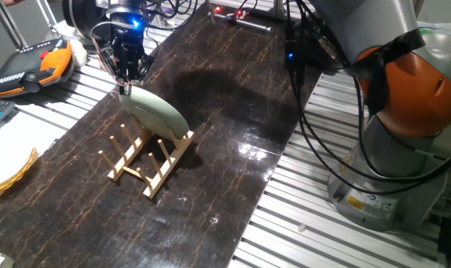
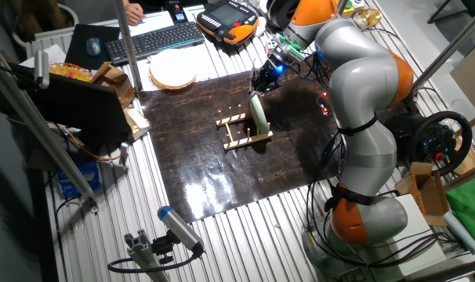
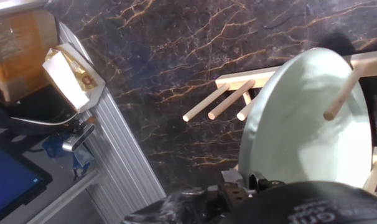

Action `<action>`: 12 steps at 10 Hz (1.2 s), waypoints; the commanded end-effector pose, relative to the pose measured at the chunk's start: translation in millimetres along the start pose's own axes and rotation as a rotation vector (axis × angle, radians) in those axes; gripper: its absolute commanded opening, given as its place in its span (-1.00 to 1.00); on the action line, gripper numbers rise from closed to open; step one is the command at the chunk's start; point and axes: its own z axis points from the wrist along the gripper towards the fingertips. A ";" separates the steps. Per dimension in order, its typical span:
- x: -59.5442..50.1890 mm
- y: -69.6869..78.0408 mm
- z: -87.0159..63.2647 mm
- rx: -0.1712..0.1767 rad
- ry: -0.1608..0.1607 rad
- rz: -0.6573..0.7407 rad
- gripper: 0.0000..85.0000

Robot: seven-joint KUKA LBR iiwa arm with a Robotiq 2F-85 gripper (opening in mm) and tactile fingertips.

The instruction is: Take the dish off the dish rack

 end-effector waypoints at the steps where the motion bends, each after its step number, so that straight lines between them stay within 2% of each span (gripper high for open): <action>1: -1.9 0.2 1.2 0.001 0.002 -0.003 -0.98; 4: -11.8 0.6 7.1 -0.004 0.003 -0.016 -0.98; 6: -14.0 0.6 7.7 0.011 0.011 -0.017 -0.95; 8: -16.1 1.2 8.1 0.036 0.011 -0.028 -0.73; 9: -16.2 2.1 7.0 0.053 0.009 -0.023 -0.50; 10: -16.5 2.4 5.6 0.058 0.012 -0.023 -0.39; 12: -19.1 0.0 2.2 0.060 0.021 -0.030 -0.42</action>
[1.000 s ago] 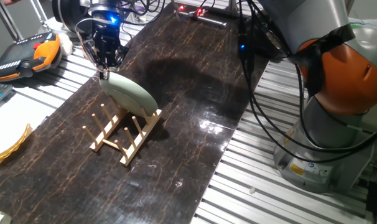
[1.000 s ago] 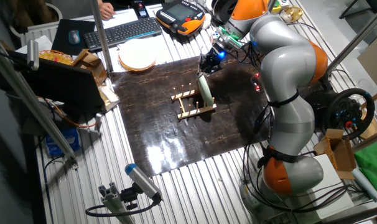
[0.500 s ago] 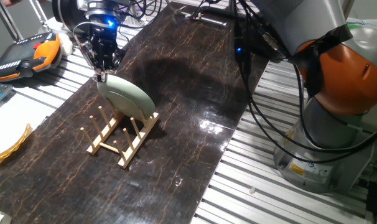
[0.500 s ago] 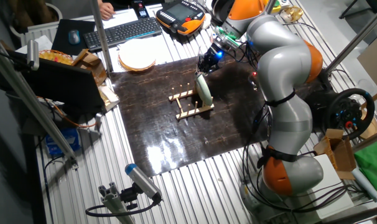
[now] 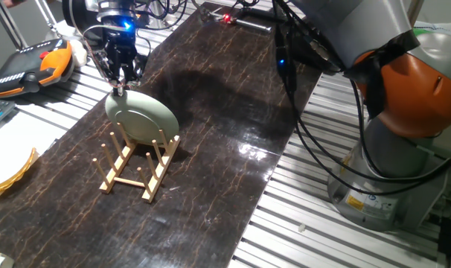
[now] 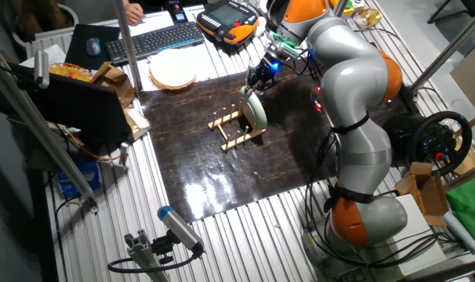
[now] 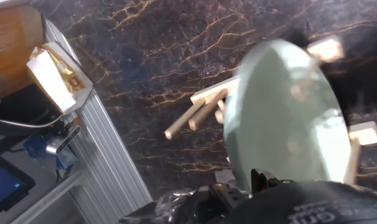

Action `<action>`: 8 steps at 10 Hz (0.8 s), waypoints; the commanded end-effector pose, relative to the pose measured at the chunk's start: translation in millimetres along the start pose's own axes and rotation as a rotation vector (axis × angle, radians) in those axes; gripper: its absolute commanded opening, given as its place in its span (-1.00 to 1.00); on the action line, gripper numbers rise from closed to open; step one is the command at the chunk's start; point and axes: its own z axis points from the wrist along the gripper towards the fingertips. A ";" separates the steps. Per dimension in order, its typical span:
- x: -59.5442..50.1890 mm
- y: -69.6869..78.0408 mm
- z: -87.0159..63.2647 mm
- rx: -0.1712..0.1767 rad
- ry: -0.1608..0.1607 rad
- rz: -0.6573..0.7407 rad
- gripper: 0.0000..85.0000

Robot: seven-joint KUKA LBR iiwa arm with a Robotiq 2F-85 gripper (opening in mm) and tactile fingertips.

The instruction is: Take the dish off the dish rack

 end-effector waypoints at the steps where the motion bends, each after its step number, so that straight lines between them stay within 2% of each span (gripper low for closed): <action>1: -0.8 0.0 0.1 0.000 0.000 0.000 -0.42; 3: -0.7 -2.2 -0.3 0.006 0.003 -0.007 -0.43; 6: 7.2 -3.8 -3.2 0.038 0.002 -0.007 -0.44; 8: 6.8 -4.8 -3.1 0.039 0.005 -0.009 -0.41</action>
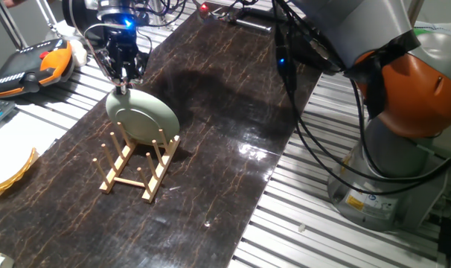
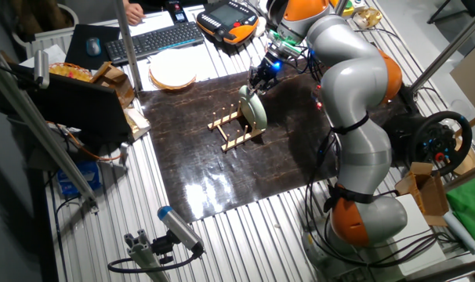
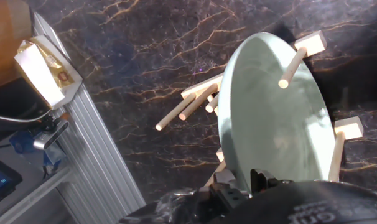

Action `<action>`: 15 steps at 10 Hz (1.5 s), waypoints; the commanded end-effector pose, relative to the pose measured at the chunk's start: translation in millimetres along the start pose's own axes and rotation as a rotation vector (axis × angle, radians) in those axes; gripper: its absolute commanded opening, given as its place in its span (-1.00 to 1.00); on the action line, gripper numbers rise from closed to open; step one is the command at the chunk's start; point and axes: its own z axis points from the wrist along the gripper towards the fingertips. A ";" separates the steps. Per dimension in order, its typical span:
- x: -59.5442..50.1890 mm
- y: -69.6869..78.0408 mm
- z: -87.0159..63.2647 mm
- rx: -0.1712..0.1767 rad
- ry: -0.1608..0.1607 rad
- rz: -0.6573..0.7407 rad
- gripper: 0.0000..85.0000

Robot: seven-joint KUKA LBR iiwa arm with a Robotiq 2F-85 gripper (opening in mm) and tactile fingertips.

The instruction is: Take the dish off the dish rack

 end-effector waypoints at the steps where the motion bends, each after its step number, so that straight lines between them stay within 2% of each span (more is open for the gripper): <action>1: 0.6 -0.3 -0.8 0.000 0.002 0.000 -0.40; 6: 8.5 -10.1 -3.5 -0.002 0.031 -0.014 -0.36; 8: 9.9 -9.7 -3.4 -0.017 0.063 -0.028 -0.38; 15: 10.7 -5.0 -2.6 -0.041 0.088 -0.134 -0.41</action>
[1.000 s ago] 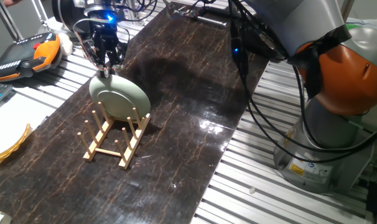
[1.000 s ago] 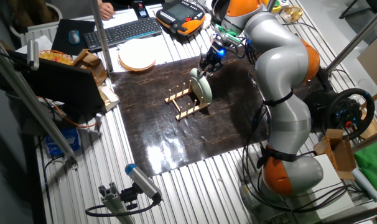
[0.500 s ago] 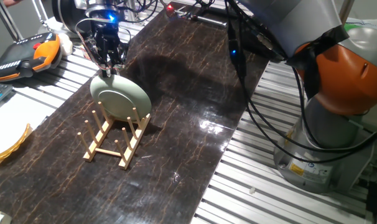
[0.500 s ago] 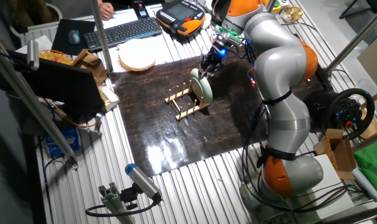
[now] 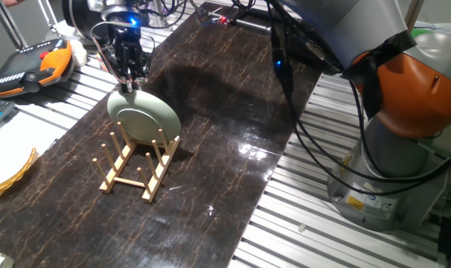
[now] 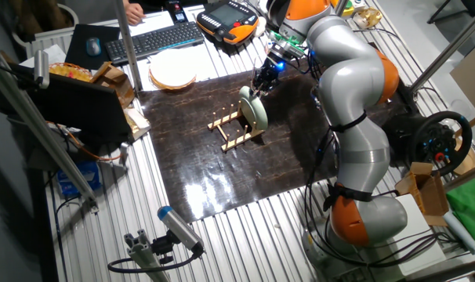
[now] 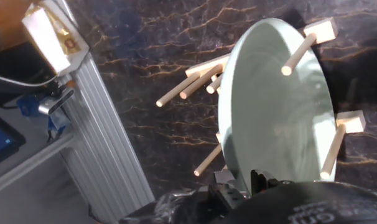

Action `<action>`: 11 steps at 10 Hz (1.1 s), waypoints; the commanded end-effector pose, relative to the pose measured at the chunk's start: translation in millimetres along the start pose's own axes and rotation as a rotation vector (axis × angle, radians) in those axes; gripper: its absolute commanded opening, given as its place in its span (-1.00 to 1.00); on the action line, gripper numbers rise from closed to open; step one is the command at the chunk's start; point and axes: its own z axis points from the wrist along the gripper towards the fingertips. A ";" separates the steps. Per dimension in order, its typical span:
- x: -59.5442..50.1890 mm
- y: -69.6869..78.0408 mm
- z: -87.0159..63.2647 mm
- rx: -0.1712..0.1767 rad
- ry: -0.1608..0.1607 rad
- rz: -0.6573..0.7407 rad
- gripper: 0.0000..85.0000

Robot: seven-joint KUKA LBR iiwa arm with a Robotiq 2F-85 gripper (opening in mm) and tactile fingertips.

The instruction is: Take the dish off the dish rack

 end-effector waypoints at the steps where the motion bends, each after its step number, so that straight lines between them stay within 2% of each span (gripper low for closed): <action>1: 0.2 0.3 0.0 0.001 0.004 -0.013 -0.41; 6: -0.9 0.7 1.4 0.019 -0.007 -0.101 -0.42; 7: -1.1 0.7 1.5 0.026 -0.011 -0.113 -0.46; 9: -1.8 0.3 1.7 0.022 -0.008 -0.132 -0.73; 10: -1.8 0.2 1.7 0.021 -0.005 -0.132 -0.80; 11: -1.8 0.2 1.7 0.022 -0.004 -0.132 -0.76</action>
